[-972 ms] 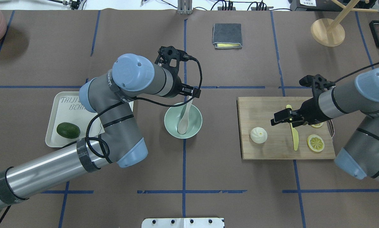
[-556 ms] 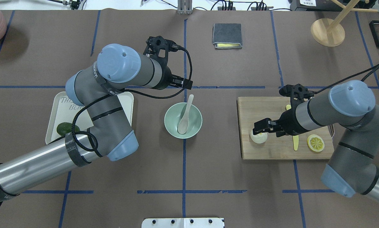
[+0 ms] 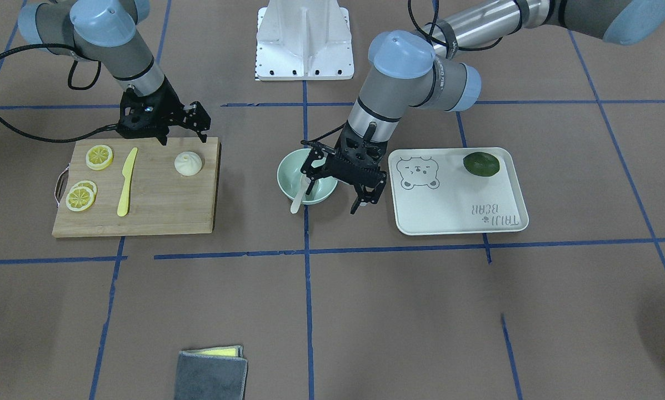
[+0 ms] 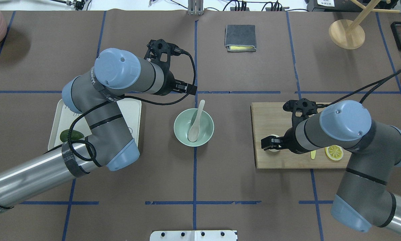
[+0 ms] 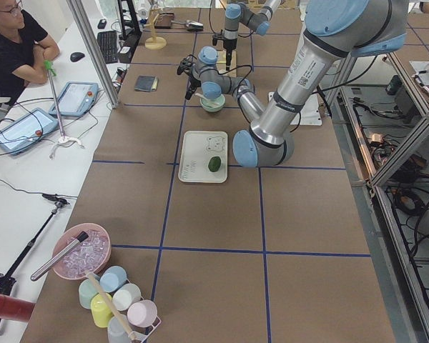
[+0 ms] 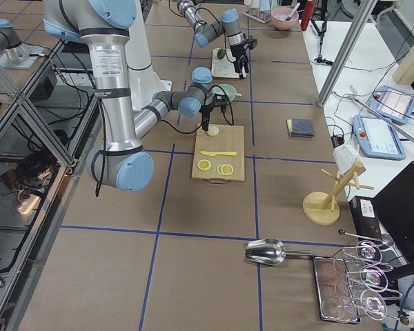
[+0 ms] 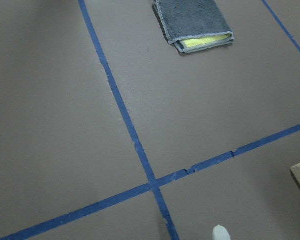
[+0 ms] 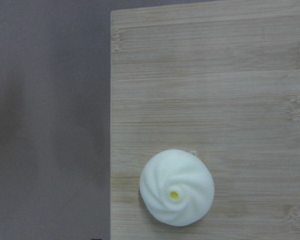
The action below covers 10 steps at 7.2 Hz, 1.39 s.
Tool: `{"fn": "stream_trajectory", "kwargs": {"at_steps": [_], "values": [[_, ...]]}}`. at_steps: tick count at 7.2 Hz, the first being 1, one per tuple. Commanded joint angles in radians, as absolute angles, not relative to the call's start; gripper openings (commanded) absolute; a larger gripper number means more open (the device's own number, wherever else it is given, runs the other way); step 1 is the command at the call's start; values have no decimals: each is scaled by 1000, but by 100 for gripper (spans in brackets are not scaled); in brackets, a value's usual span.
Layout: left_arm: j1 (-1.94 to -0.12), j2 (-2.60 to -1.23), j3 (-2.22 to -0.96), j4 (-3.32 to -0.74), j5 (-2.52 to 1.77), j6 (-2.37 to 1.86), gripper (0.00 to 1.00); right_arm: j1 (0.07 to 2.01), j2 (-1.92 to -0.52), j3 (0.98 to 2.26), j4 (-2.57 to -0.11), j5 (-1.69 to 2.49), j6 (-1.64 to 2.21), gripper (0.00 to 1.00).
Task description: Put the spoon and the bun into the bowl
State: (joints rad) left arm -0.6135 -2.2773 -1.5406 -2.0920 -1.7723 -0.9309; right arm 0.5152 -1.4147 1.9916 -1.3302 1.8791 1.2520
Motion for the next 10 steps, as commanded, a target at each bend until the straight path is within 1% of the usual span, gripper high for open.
{"fn": "stream_trajectory", "kwargs": {"at_steps": [1, 4, 6, 7, 9, 10], "values": [[-614, -2275, -1543, -2091, -1772, -931, 99, 476, -1411, 1993, -1385, 1822, 1250, 92], [-615, -2272, -1548, -2089, -1769, -930, 99, 469, -1407, 1980, -1388, 1790, 1244, 89], [-626, -2232, -1581, -2086, -1769, -863, 99, 466, -1405, 1968, -1387, 1775, 1243, 87], [-630, -2230, -1583, -2086, -1767, -853, 99, 465, -1402, 1965, -1388, 1769, 1241, 82], [-632, -2217, -1594, -2086, -1767, -851, 99, 466, -1393, 1954, -1387, 1761, 1239, 65], [-638, -2207, -1600, -2088, -1769, -851, 99, 466, -1391, 1953, -1388, 1759, 1239, 35]]}}
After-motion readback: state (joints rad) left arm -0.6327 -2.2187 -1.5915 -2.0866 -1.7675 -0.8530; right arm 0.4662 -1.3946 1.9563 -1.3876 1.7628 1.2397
